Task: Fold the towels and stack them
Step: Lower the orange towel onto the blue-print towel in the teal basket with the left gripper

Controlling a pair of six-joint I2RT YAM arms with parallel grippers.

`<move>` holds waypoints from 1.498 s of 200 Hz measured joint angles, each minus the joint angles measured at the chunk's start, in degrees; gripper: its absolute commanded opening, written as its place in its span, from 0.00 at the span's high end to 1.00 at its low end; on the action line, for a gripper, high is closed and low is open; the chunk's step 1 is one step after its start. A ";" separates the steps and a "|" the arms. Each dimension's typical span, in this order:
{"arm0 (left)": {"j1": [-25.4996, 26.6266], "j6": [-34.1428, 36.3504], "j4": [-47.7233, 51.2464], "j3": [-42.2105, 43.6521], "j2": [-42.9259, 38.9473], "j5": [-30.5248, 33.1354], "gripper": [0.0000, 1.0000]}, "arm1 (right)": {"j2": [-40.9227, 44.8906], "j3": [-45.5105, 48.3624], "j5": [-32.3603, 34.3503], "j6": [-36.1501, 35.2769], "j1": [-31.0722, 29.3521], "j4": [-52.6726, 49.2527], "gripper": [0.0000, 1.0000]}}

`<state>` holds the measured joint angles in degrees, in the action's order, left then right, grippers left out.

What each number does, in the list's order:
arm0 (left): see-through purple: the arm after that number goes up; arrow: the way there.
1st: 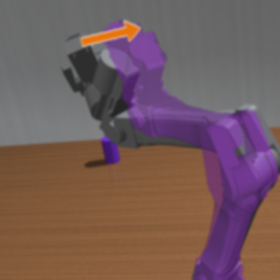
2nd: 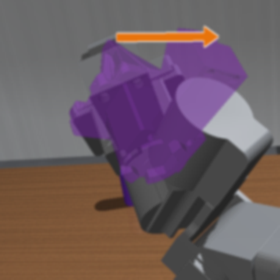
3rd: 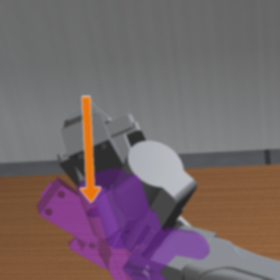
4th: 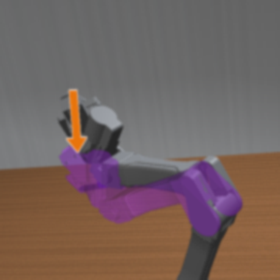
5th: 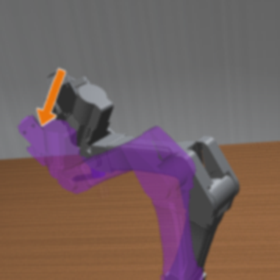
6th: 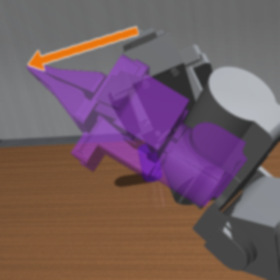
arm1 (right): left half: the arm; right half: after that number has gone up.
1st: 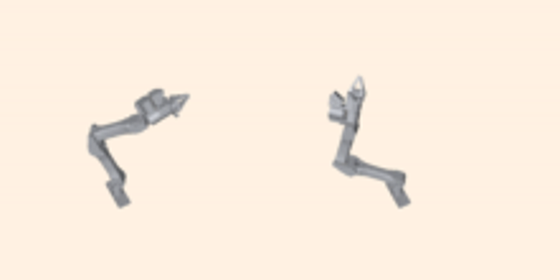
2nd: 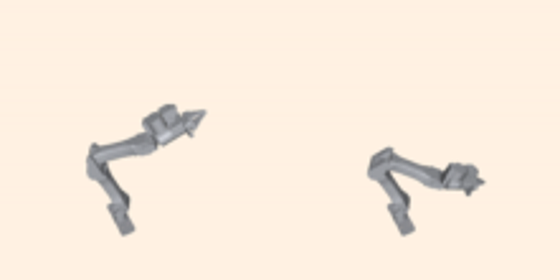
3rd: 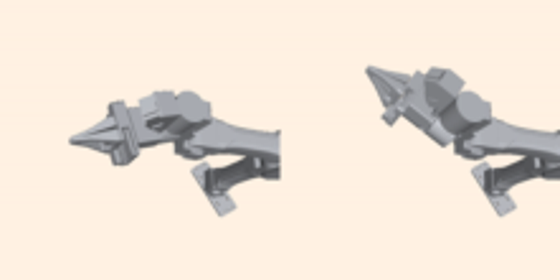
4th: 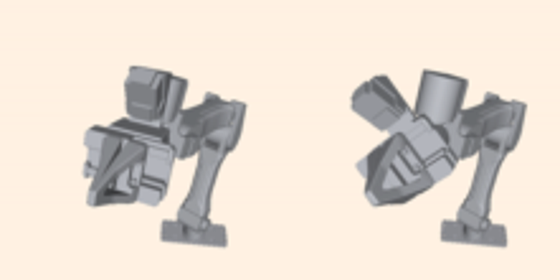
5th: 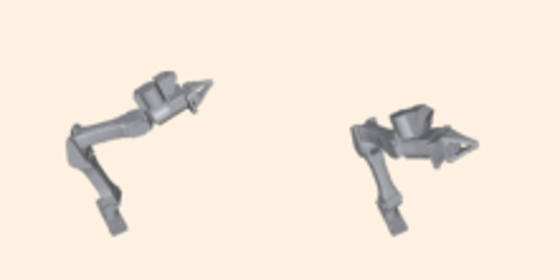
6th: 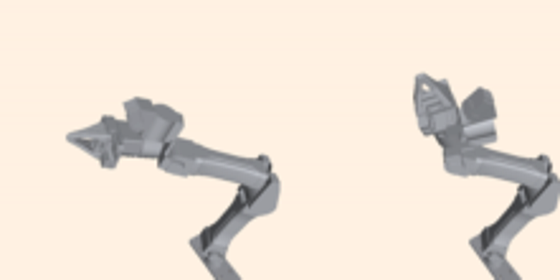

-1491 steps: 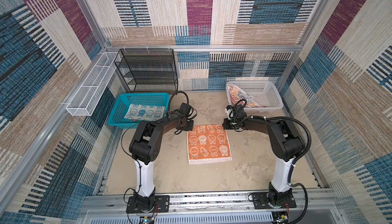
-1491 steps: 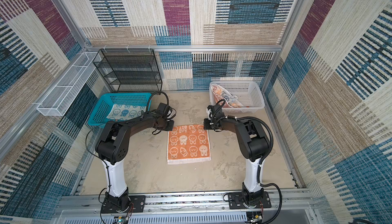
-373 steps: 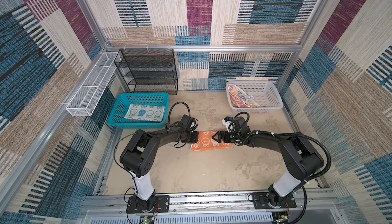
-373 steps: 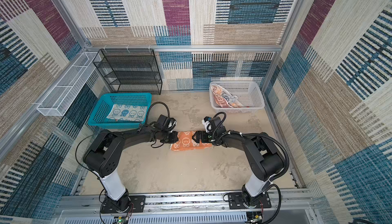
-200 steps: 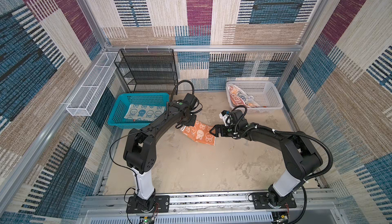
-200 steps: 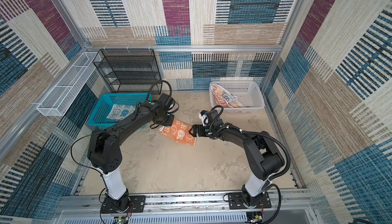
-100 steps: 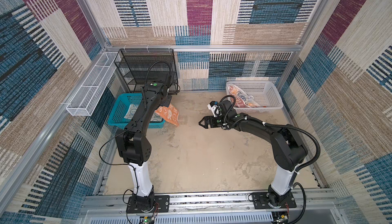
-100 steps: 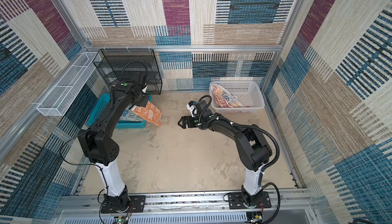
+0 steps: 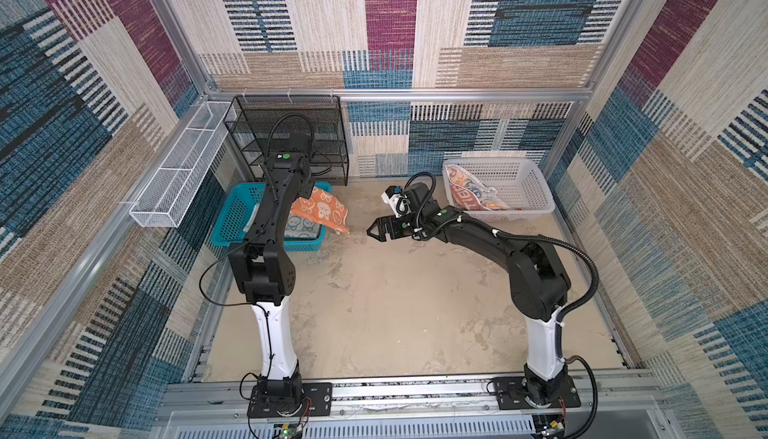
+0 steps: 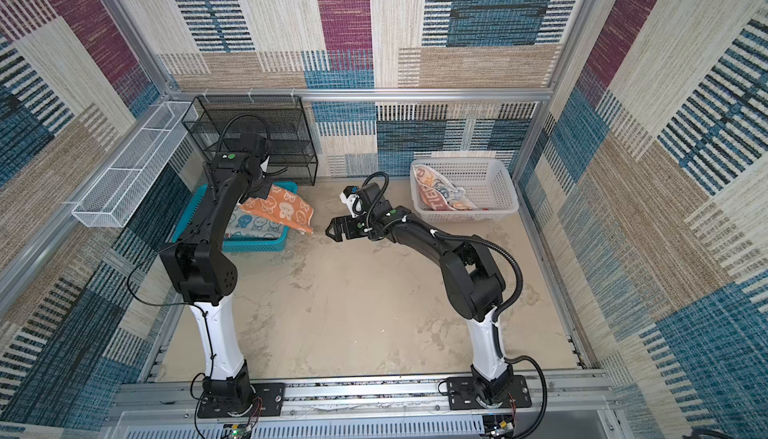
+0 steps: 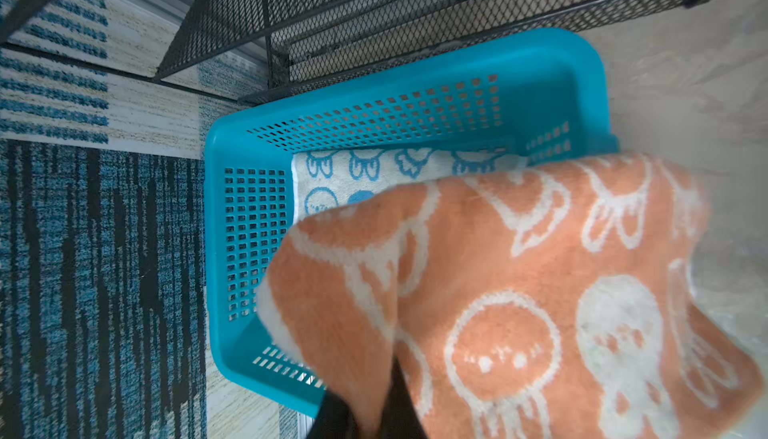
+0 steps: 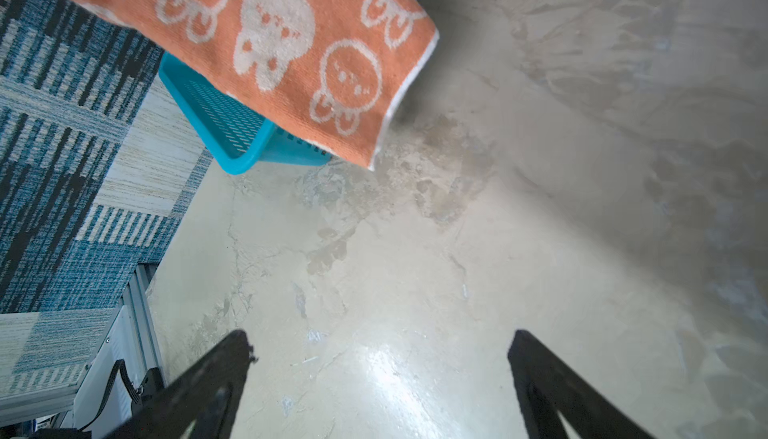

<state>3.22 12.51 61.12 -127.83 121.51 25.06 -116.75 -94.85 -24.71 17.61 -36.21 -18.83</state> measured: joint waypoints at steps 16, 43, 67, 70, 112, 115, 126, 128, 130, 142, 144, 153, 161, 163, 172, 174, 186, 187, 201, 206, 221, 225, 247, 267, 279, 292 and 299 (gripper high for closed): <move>-1.03 0.96 -0.35 -0.20 1.03 0.13 1.00 | -1.60 -3.45 -0.44 -0.31 -0.33 -0.83 0.01; -2.62 1.75 -0.63 -0.24 2.40 0.31 1.00 | -4.46 -7.41 -0.83 -0.76 -0.31 -2.69 0.01; -3.23 2.43 -1.64 -0.31 3.78 0.90 1.00 | -6.47 -10.25 -0.81 -1.38 -0.33 -4.81 0.01; -3.28 2.45 -1.75 -0.31 3.98 1.14 1.00 | -6.64 -10.60 -0.81 -1.49 -0.33 -5.03 0.01; -3.82 3.98 -3.43 0.57 5.64 3.63 1.00 | -7.74 -13.94 -1.27 -2.27 -0.42 -5.75 0.01; -3.91 4.11 -3.69 0.81 5.64 3.76 1.00 | -7.82 -14.21 -1.27 -2.29 -0.42 -5.79 0.01; -4.20 4.35 -4.87 1.75 5.64 4.68 1.00 | -8.17 -15.02 -1.38 -2.54 -0.48 -5.84 0.01; -4.26 4.44 -5.07 1.92 5.64 4.79 1.00 | -8.22 -15.10 -1.44 -2.58 -0.48 -5.84 0.01; -4.31 4.52 -5.31 2.10 5.64 4.83 1.00 | -8.28 -15.19 -1.49 -2.67 -0.48 -5.84 0.01; -4.61 5.07 -6.21 2.95 5.68 5.35 1.00 | -8.52 -15.61 -1.70 -2.71 -0.59 -5.84 0.01; -4.63 5.11 -6.32 3.02 5.70 5.46 1.00 | -8.55 -15.65 -1.70 -2.71 -0.59 -5.84 0.01; -4.87 5.46 -7.10 3.41 5.77 6.01 1.00 | -8.61 -15.78 -1.81 -2.82 -0.68 -5.86 0.01; -5.03 5.57 -7.72 3.65 5.81 6.08 1.00 | -8.63 -15.80 -1.84 -2.86 -0.76 -5.84 0.01; -5.11 5.64 -7.89 3.74 5.86 6.10 1.00 | -8.63 -15.80 -1.84 -2.86 -0.81 -5.84 0.01; -5.33 5.81 -8.61 4.07 5.95 6.25 1.00 | -8.70 -15.98 -1.86 -2.86 -0.92 -5.81 0.01; -5.38 5.86 -8.81 4.17 5.99 6.27 1.00 | -8.74 -16.06 -1.88 -2.86 -0.96 -5.81 0.01; -5.75 6.19 -9.57 4.31 6.49 6.49 1.00 | -9.46 -17.07 -2.10 -2.86 -1.07 -5.79 0.01; -5.75 6.23 -9.62 4.31 6.56 6.51 1.00 | -9.62 -17.25 -2.14 -2.86 -1.09 -5.79 0.01; -6.23 6.86 -10.27 4.31 7.50 7.02 1.00 | -11.02 -19.15 -2.32 -2.86 -1.29 -5.86 0.01; -6.36 7.02 -10.38 4.31 7.76 7.21 1.00 | -11.45 -19.71 -2.32 -2.84 -1.29 -5.92 0.01; -6.67 7.17 -10.58 4.31 8.48 7.56 1.00 | -12.17 -20.61 -2.32 -2.86 -1.46 -5.99 0.01; -6.80 7.17 -10.71 4.31 8.57 7.56 1.00 | -12.24 -20.65 -2.32 -2.86 -1.49 -6.05 0.01; -6.95 7.26 -11.10 4.09 9.29 7.78 1.00 | -12.31 -20.83 -2.27 -2.86 -1.62 -6.32 0.01; -7.10 7.67 -11.37 3.56 10.47 7.80 1.00 | -12.35 -20.90 -2.25 -2.86 -1.66 -6.54 0.01; -7.21 8.13 -11.39 3.30 10.86 7.85 1.00 | -12.35 -20.87 -2.25 -2.86 -1.66 -6.71 0.01; -7.34 8.59 -11.54 2.99 11.19 7.96 1.00 | -12.33 -20.55 -2.25 -2.86 -1.68 -6.67 0.01; -7.45 8.72 -11.61 2.89 11.41 8.02 1.00 | -12.31 -20.24 -2.23 -2.86 -1.70 -6.64 0.01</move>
<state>-4.23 21.23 49.52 -124.95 132.92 33.08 -129.05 -115.09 -26.94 14.74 -37.91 -25.47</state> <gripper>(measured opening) 0.076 0.992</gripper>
